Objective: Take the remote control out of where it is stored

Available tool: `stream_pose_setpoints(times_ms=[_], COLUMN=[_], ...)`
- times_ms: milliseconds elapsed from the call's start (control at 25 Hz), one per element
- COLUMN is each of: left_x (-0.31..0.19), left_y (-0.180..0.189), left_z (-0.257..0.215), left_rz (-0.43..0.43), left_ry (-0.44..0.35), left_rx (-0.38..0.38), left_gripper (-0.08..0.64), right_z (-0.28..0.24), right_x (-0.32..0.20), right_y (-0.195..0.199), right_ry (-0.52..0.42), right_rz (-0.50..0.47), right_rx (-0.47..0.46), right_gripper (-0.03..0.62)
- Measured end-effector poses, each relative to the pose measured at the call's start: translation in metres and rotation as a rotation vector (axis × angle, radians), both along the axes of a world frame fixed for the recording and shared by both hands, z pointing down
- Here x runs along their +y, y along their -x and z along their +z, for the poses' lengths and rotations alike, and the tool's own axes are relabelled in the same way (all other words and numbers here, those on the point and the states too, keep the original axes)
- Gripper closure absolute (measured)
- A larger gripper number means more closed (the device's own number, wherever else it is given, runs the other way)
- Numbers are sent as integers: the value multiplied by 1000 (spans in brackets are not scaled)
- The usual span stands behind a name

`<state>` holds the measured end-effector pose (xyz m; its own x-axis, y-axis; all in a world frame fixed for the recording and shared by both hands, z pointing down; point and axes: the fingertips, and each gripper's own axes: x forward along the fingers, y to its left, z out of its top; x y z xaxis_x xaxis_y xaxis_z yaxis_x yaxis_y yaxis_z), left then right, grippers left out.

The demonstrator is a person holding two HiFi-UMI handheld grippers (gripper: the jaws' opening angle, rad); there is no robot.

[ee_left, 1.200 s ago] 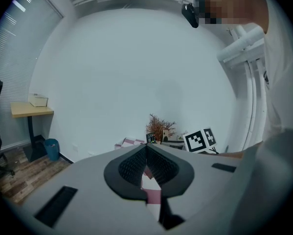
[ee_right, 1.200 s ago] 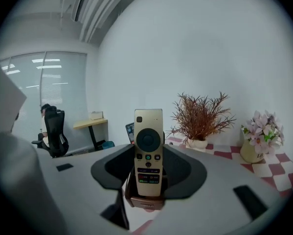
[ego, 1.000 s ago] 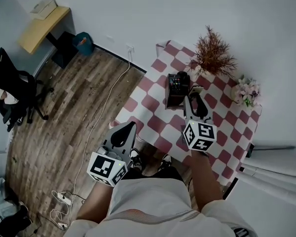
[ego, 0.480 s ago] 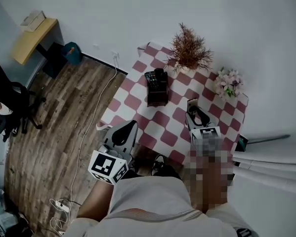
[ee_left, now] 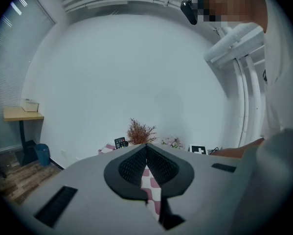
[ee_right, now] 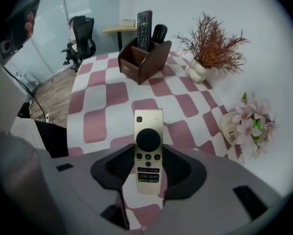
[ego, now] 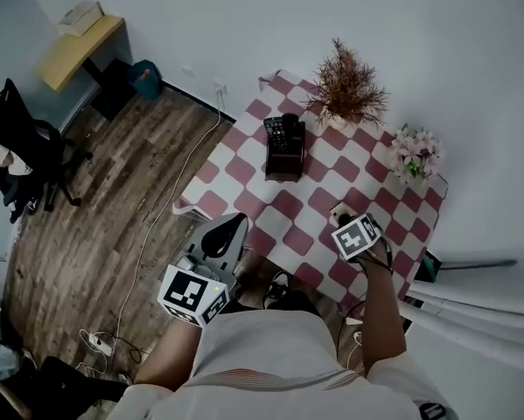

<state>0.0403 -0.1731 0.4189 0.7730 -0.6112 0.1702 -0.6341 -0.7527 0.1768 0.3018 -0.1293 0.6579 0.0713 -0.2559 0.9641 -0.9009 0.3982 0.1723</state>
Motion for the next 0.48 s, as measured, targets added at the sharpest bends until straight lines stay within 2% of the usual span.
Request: stream_pose_setpoints(times_ms=[240,480], left_x=[5,9], left_y=[3,3], left_z=[5,10], left_rz=[-35,-53], left_ry=[9,20], left_rx=[-32,-46], left_gripper=[551,551], right_z=[36,44], right_x=[0,-3], right_y=[-20,-23], right_ry=[134,145], right_rz=[-27,-16], right_rx=[54,38], right_gripper=[407,405])
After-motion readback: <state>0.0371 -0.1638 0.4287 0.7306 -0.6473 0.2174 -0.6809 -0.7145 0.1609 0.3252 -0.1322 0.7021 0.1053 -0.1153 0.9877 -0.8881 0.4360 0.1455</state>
